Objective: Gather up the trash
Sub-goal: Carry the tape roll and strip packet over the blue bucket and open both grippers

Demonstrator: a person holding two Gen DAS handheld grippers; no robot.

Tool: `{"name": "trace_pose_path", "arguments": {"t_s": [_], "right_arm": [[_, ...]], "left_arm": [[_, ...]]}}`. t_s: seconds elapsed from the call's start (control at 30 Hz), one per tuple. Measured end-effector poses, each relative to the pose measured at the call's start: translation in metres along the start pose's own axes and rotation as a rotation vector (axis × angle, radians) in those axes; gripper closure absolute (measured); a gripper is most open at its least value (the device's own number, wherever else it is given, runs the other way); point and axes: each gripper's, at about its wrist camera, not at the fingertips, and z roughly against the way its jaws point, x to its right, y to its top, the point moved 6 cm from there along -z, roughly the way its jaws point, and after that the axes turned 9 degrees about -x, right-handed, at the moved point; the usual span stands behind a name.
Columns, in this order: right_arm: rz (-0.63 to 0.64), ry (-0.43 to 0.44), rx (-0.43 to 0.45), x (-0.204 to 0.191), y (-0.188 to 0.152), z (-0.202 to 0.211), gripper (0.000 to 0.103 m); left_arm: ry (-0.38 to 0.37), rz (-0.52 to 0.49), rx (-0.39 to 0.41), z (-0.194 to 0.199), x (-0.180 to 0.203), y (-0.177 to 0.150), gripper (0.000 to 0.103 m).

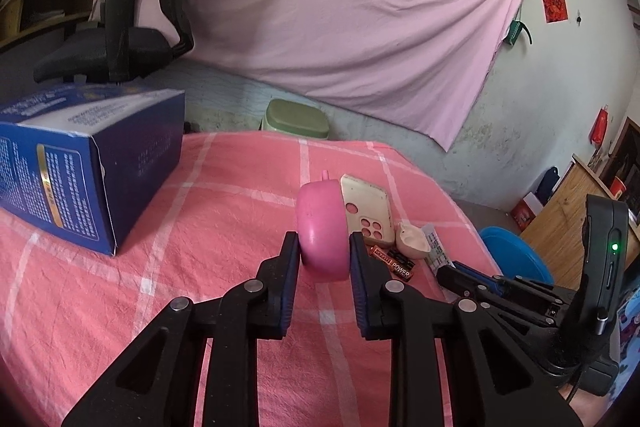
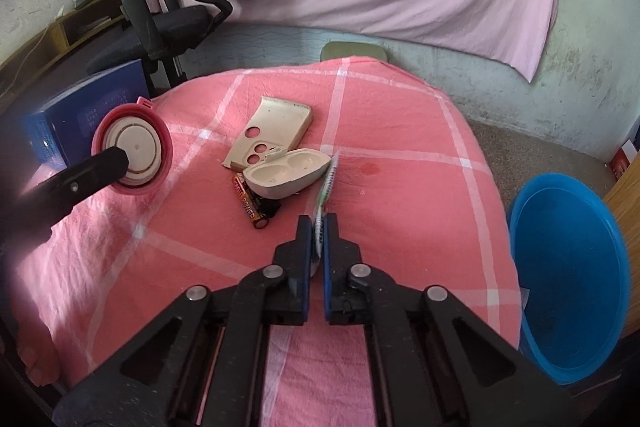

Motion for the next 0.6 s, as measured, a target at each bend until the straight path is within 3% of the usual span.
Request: {"name": "trace_pose_path", "arguments": {"t_s": [0.2, 0.4, 0.6], "right_arm": [[-0.035, 0.011, 0.086, 0.009, -0.001, 0.017, 0.074], [-0.075, 0.019, 0.319, 0.018, -0.003, 0.062, 0.074], [-0.035, 0.028, 0.56, 0.019, -0.005, 0.109, 0.074]], "left_arm": [[0.016, -0.023, 0.041, 0.006, 0.006, -0.004, 0.083], [0.017, -0.071, 0.147, 0.024, 0.019, -0.006, 0.083], [0.02, -0.151, 0.302, 0.052, 0.046, -0.004, 0.083]]}}
